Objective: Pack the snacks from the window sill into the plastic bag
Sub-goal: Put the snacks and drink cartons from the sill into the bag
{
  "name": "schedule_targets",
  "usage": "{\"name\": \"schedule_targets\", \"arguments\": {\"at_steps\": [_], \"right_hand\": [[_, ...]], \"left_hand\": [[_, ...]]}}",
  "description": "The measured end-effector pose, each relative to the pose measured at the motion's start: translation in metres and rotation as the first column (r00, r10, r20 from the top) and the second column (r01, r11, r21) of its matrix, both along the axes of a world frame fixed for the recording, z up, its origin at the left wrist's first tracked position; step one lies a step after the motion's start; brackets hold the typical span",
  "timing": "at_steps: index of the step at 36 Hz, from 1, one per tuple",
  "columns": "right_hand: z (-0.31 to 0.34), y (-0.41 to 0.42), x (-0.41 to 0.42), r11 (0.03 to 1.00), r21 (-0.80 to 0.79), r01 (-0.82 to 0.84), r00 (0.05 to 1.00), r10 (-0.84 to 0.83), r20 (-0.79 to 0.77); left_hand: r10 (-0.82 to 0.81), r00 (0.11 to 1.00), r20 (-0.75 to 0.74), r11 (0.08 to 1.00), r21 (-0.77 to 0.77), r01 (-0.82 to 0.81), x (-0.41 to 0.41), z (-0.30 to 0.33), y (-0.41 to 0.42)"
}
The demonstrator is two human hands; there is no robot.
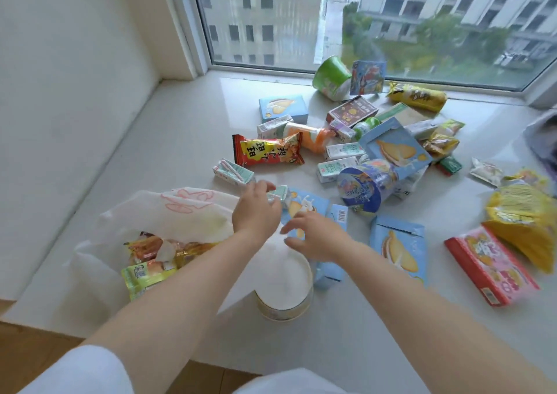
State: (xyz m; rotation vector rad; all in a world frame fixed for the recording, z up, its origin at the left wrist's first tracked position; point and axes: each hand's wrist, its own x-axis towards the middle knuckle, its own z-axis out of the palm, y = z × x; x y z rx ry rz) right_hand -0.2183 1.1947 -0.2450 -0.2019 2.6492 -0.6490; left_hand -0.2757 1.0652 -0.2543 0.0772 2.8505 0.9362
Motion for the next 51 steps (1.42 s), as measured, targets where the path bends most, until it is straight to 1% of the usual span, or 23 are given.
{"name": "schedule_targets", "arguments": {"at_steps": [4,7,11,15,21,26,29,33,35,37,40,43,45,48,49,51], "right_hand": [[0.011,0.069,-0.005,0.983,-0.053,0.177,0.982,-0.180,-0.060],[0.013,0.125,-0.008,0.962,-0.068,0.265,0.958,-0.271,-0.090],[0.011,0.203,-0.004,0.925,-0.085,0.371,0.919,-0.379,-0.112],[0.006,0.278,0.002,0.901,-0.056,0.431,0.894,-0.435,-0.109],[-0.006,0.377,0.005,0.865,-0.030,0.501,0.864,-0.502,-0.038],[-0.031,0.443,-0.008,0.843,0.043,0.536,0.843,-0.537,0.029],[-0.048,0.472,-0.024,0.855,0.109,0.507,0.855,-0.515,0.060],[-0.066,0.499,-0.056,0.879,0.188,0.438,0.891,-0.453,0.040],[-0.075,0.507,-0.075,0.892,0.224,0.393,0.914,-0.406,0.014],[-0.084,0.512,-0.094,0.904,0.257,0.341,0.939,-0.343,-0.037],[-0.095,0.515,-0.123,0.924,0.317,0.214,0.975,-0.180,-0.134],[-0.102,0.514,-0.150,0.926,0.370,0.071,0.987,-0.011,-0.162],[-0.111,0.512,-0.163,0.905,0.426,0.001,0.990,0.058,-0.125],[-0.128,0.508,-0.170,0.896,0.443,-0.014,0.992,0.068,-0.106],[-0.132,0.506,-0.169,0.904,0.426,0.012,0.989,0.053,-0.139],[-0.135,0.505,-0.166,0.920,0.382,0.087,0.967,0.014,-0.253]], "left_hand": [[-0.071,0.997,-0.033,0.996,0.053,0.072,-0.004,0.012,0.061],[-0.117,0.992,-0.051,0.991,0.058,0.120,-0.001,0.017,0.113],[-0.140,0.989,-0.052,0.988,0.058,0.143,0.006,0.019,0.187],[-0.167,0.986,-0.016,0.986,0.001,0.167,0.009,0.014,0.260],[-0.213,0.975,0.069,0.975,-0.047,0.216,0.000,-0.001,0.352],[-0.287,0.941,0.178,0.929,-0.188,0.319,-0.023,-0.021,0.409],[-0.344,0.918,0.198,0.872,-0.295,0.390,-0.040,-0.034,0.437],[-0.456,0.882,0.119,0.771,-0.442,0.458,-0.077,-0.048,0.467],[-0.483,0.868,0.119,0.734,-0.485,0.475,-0.096,-0.055,0.478],[-0.482,0.857,0.182,0.696,-0.515,0.501,-0.115,-0.063,0.484],[-0.436,0.855,0.280,0.646,-0.564,0.514,-0.142,-0.072,0.481],[-0.442,0.831,0.337,0.576,-0.604,0.551,-0.158,-0.082,0.478],[-0.402,0.845,0.352,0.594,-0.602,0.534,-0.164,-0.086,0.479],[-0.343,0.878,0.334,0.683,-0.553,0.477,-0.173,-0.091,0.480],[-0.322,0.887,0.330,0.717,-0.527,0.456,-0.176,-0.093,0.480],[-0.261,0.907,0.331,0.778,-0.484,0.400,-0.180,-0.094,0.477]]}}
